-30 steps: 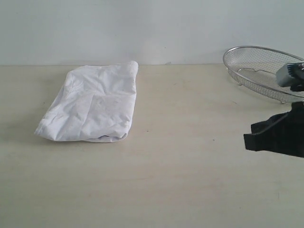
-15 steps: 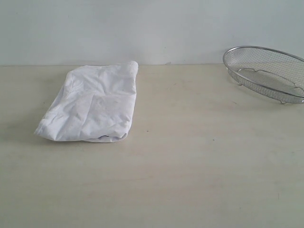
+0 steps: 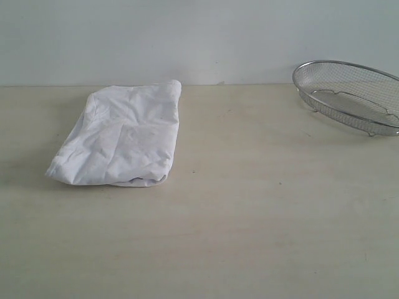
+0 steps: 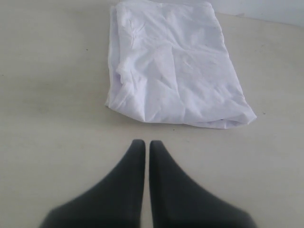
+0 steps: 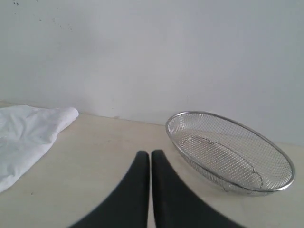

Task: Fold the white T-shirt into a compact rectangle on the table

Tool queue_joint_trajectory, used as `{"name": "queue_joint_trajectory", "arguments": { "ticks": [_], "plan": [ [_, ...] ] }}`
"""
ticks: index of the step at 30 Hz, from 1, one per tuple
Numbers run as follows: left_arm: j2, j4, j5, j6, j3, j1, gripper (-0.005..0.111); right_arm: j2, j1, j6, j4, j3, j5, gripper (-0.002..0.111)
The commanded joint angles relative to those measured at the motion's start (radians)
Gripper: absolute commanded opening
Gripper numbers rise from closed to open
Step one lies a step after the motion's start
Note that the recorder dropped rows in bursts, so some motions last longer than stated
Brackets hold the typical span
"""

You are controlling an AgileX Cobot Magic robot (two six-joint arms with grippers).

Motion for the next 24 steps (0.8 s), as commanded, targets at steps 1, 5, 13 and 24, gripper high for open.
{"name": "queue_joint_trajectory", "arguments": {
  "ticks": [1,5,13,24],
  "plan": [
    [-0.005,-0.003,-0.002,0.003,0.004,-0.005,0.005,-0.066,-0.007,0.008,0.048,0.114,-0.061,0.0],
    [-0.005,-0.003,-0.002,0.003,0.004,-0.005,0.005,-0.121,-0.007,0.022,0.097,0.221,-0.104,0.0],
    [-0.005,-0.003,-0.002,0.003,0.004,-0.005,0.005,-0.229,-0.007,0.027,0.122,0.344,-0.147,0.0],
    [-0.005,-0.003,-0.002,0.003,0.004,-0.005,0.005,-0.229,-0.007,0.031,0.118,0.344,-0.141,0.0]
  ]
}}
